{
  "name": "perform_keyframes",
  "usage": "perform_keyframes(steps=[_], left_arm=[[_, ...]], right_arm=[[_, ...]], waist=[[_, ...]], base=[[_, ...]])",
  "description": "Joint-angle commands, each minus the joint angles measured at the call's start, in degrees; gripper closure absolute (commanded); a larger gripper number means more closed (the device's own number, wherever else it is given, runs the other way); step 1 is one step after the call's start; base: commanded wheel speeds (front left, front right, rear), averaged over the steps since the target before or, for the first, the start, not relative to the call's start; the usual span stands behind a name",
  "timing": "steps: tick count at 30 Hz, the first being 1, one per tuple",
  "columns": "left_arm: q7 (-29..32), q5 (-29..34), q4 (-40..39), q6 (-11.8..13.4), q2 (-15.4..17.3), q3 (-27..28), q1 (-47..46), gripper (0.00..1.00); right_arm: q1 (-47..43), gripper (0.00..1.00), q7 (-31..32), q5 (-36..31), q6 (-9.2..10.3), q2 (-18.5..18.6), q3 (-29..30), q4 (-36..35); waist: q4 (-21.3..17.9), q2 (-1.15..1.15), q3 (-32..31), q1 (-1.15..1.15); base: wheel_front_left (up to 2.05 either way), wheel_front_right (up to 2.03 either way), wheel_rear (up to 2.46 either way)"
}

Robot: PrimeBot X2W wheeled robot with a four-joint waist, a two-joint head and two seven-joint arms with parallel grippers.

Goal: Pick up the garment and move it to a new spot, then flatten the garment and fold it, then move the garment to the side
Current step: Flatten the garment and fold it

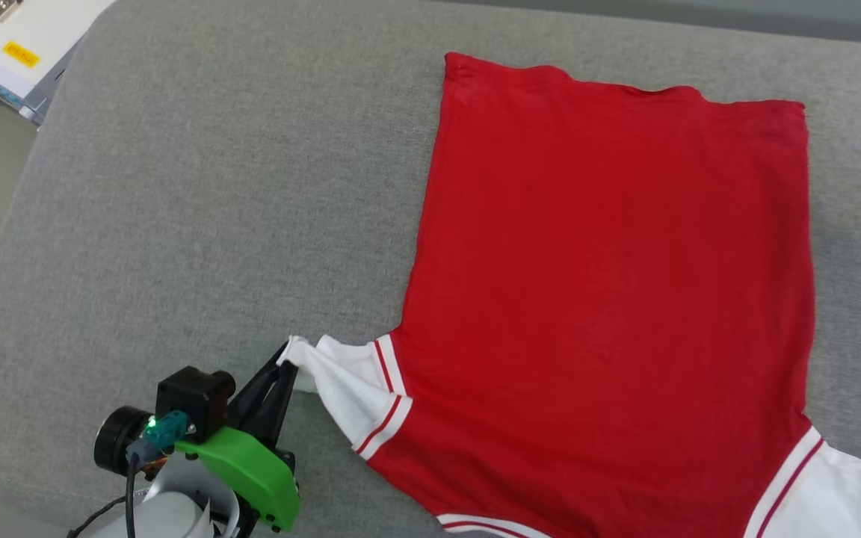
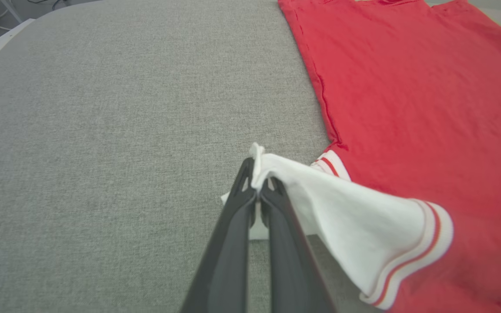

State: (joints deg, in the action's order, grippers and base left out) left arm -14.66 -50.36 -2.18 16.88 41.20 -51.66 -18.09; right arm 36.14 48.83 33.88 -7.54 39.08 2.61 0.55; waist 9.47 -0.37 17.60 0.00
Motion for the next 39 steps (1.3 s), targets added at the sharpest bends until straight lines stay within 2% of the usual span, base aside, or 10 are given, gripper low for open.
perform_keyframes(steps=[1,5,9,16,25,26,27,35,39], left_arm=[[-0.32,1.34,-0.29,-0.25,-0.53,0.32,-1.36,1.0],[-0.33,2.65,-0.05,-1.27,-1.77,0.9,-3.24,1.0],[-0.33,4.16,0.37,-2.37,-3.35,1.43,-4.2,1.0],[-0.33,6.32,1.66,-4.56,-5.59,2.97,-5.08,1.0],[-0.33,8.14,4.38,-7.16,-8.14,4.73,-5.12,1.0],[-0.33,8.32,4.71,-7.41,-8.27,4.85,-5.08,1.0],[-0.33,8.53,5.18,-7.63,-8.36,5.01,-4.97,1.0],[-0.33,9.32,7.58,-8.36,-8.76,5.77,-3.0,1.0],[-0.34,9.16,8.18,-7.98,-8.39,6.08,-1.02,1.0]], right_arm=[[3.37,0.0,3.35,0.03,0.05,-0.05,-0.83,2.51],[12.65,0.0,14.81,-2.75,0.05,-1.21,-3.23,10.83],[17.92,0.0,20.64,-5.72,0.05,-2.86,-4.93,15.52],[20.37,0.0,21.3,-9.31,0.05,-6.08,-4.64,22.14],[13.3,0.0,18.67,-9.94,0.05,-6.2,-6.62,26.65],[13.37,0.59,18.45,-9.91,0.05,-6.13,-6.65,26.69],[13.67,1.0,18.06,-9.95,0.05,-6.0,-7.02,26.49],[17.18,1.0,14.21,-10.06,0.05,-5.36,-9.09,25.82],[16.85,1.0,11.7,-7.82,0.05,-3.41,-11.85,24.97]], waist=[[4.36,0.37,5.34,0.0],[6.17,0.37,8.63,0.0],[7.45,0.37,11.44,0.0],[8.73,0.37,14.96,0.0],[8.72,0.37,15.34,0.0],[8.61,0.37,15.15,0.0],[8.4,0.37,14.79,0.0],[6.33,0.37,9.79,0.0],[4.79,0.37,5.86,0.0]], base=[[0.0,0.0,0.0],[0.0,0.0,0.0],[0.0,0.0,0.0],[0.0,0.0,0.0],[0.0,0.0,0.0],[0.0,0.0,0.0],[0.0,0.0,0.0],[0.0,0.0,0.0],[0.0,0.0,0.0]])
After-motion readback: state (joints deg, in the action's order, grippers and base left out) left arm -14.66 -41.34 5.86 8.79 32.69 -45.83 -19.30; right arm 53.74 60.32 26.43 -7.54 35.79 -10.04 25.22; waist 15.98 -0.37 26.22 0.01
